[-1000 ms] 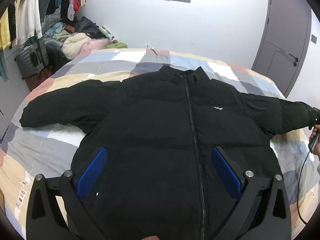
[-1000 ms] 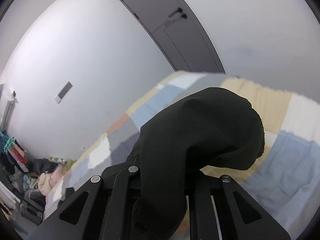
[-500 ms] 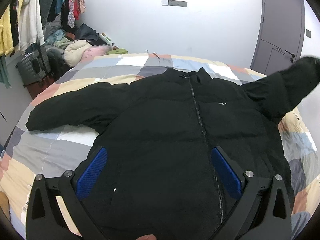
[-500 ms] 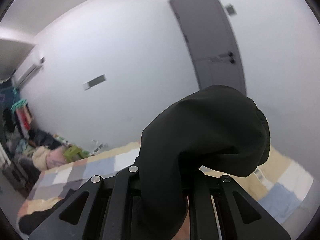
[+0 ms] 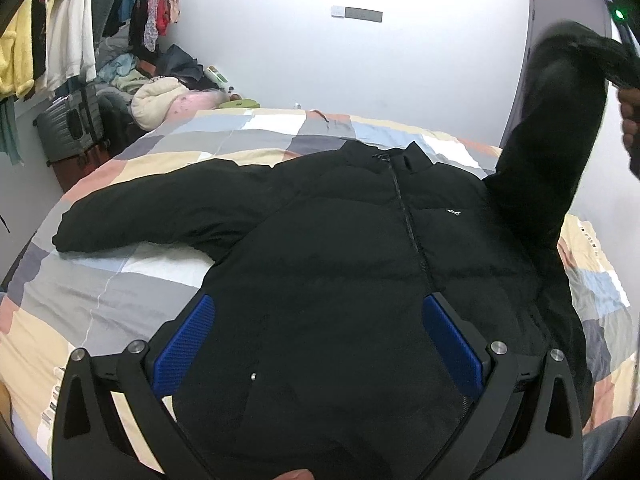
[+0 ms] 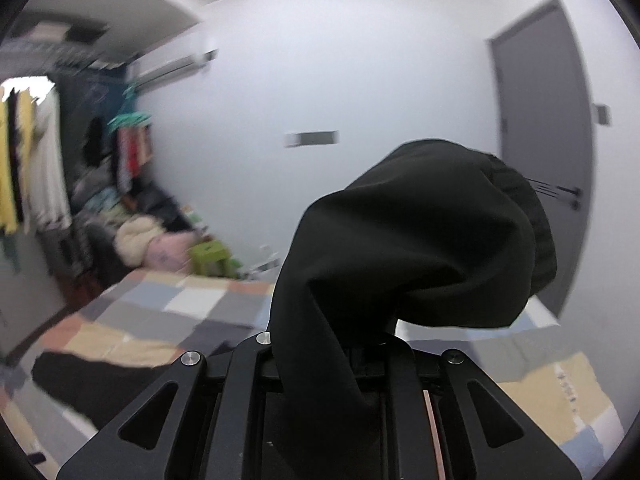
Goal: Fold large clothes
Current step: 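Lift the sleeve and fold it across the jacket body with the right tool, then open the right tool and release the folded sleeve on the jacket, then grasp the other sleeve cuff of the jacket with the left tool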
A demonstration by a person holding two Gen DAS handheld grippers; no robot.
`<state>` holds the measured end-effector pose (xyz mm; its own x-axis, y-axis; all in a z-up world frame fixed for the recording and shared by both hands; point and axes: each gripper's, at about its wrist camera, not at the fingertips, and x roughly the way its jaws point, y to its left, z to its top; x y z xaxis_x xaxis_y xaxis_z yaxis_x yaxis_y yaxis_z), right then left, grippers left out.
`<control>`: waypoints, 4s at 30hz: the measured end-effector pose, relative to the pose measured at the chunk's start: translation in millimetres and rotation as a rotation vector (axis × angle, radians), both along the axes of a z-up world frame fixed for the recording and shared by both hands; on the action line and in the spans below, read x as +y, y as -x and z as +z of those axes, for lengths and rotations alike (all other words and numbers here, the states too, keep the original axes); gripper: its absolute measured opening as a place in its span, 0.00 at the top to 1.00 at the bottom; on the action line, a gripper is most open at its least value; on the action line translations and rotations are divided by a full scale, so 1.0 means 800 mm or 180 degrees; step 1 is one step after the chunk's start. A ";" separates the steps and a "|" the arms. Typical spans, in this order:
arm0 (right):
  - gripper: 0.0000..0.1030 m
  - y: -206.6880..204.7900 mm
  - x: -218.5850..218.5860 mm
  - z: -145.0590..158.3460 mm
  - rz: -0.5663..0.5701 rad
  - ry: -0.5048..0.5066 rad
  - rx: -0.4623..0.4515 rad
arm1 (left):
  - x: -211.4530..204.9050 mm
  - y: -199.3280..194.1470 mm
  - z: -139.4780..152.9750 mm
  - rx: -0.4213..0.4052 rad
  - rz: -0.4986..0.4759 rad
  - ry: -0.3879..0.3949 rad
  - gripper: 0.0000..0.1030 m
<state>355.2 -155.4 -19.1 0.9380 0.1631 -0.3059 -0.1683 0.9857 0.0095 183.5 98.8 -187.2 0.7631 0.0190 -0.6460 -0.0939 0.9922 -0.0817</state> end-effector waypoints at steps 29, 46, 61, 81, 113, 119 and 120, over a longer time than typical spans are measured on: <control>0.85 -0.032 0.328 -0.334 0.1274 0.0844 0.1090 | 0.062 -0.050 -0.058 0.0284 0.0095 0.0187 0.00; 0.23 0.024 0.295 -0.270 0.1478 0.0652 0.1231 | 0.051 -0.021 0.004 0.0085 0.0083 0.0166 0.00; 0.23 0.126 0.163 -0.116 0.0945 0.0062 0.0745 | -0.005 0.050 0.105 -0.0120 -0.0094 0.0083 0.00; 0.20 0.312 0.067 -0.047 0.0681 -0.0208 0.0347 | -0.055 0.147 0.158 -0.0397 -0.0275 -0.0003 0.00; 0.00 0.405 0.056 -0.117 0.0186 -0.0330 0.0538 | 0.130 0.145 0.129 -0.0391 0.0063 0.0416 0.00; 0.00 0.390 0.069 -0.136 0.0177 -0.0395 0.0652 | 0.252 0.084 0.107 -0.0497 0.0185 0.0758 0.00; 0.00 0.387 0.071 -0.139 0.0159 -0.0402 0.0665 | 0.281 0.071 0.098 -0.0522 0.0182 0.0950 0.00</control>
<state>45.4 -98.8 -130.0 0.8463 0.2570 -0.4666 -0.1983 0.9650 0.1719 126.5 323.3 -109.2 0.8604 -0.1066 -0.4984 -0.1103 0.9158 -0.3862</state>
